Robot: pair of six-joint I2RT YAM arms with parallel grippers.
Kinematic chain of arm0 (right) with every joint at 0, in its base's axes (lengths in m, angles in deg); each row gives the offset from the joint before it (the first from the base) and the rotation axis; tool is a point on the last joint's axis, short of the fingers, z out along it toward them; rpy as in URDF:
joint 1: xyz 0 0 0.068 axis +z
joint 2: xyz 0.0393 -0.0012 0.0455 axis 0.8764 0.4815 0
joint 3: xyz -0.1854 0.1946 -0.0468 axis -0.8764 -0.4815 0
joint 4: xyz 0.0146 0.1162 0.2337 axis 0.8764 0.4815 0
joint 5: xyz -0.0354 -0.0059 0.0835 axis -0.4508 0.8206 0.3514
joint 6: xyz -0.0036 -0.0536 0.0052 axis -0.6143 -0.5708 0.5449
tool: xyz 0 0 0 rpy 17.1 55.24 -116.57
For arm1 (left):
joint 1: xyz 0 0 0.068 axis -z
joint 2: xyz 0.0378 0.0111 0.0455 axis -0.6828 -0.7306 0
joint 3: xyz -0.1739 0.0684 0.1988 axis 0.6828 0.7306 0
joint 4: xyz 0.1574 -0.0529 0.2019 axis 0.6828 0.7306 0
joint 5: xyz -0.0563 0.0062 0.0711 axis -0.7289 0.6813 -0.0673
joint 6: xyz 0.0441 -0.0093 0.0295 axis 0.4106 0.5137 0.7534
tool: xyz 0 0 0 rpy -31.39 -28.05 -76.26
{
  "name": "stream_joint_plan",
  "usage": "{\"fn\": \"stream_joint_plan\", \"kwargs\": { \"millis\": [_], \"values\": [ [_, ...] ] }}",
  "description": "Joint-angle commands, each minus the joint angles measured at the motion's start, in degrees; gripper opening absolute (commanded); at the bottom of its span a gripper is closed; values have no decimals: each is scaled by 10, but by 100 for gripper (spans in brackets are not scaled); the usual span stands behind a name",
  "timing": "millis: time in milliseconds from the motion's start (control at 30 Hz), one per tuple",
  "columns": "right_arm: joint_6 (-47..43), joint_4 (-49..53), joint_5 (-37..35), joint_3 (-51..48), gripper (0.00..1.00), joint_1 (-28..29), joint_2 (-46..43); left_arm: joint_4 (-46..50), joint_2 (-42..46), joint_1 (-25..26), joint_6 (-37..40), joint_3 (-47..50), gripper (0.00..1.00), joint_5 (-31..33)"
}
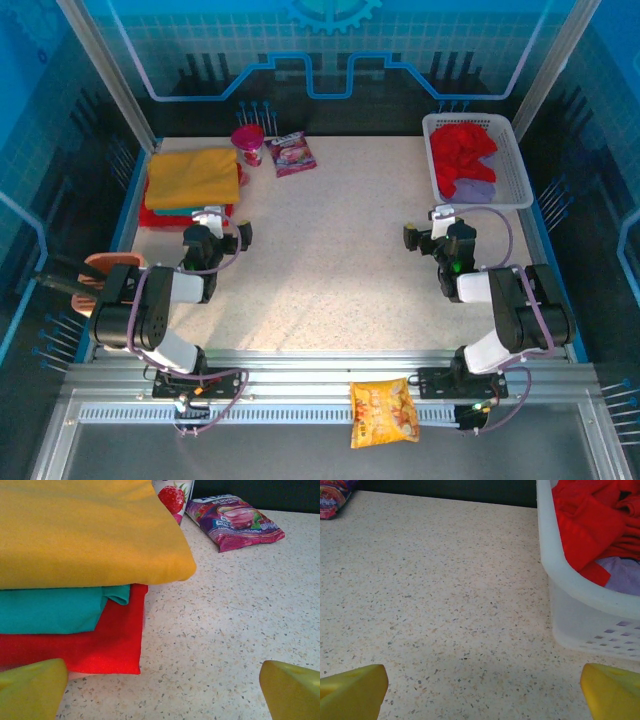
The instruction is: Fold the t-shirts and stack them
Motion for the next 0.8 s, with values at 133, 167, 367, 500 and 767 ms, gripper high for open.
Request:
{"fn": "stream_joint_plan", "kwargs": {
  "millis": [133, 167, 367, 500, 767],
  "values": [
    [-1, -9, -2, 11, 100, 0, -1, 2, -1, -2, 9, -11, 99, 1],
    [-5, 5, 11, 14, 100, -3, -11, 9, 2, -2, 7, -13, 99, 8],
    [-5, 173, -38, 64, 100, 17, -112, 233, 105, 2, -11, -96, 99, 59],
    [37, 295, -106, 115, 100, 31, -169, 366, 164, 3, -74, -160, 99, 62],
    [131, 635, -208, 349, 100, 41, -162, 687, 183, 5, -189, -345, 99, -7]
  ]
}}
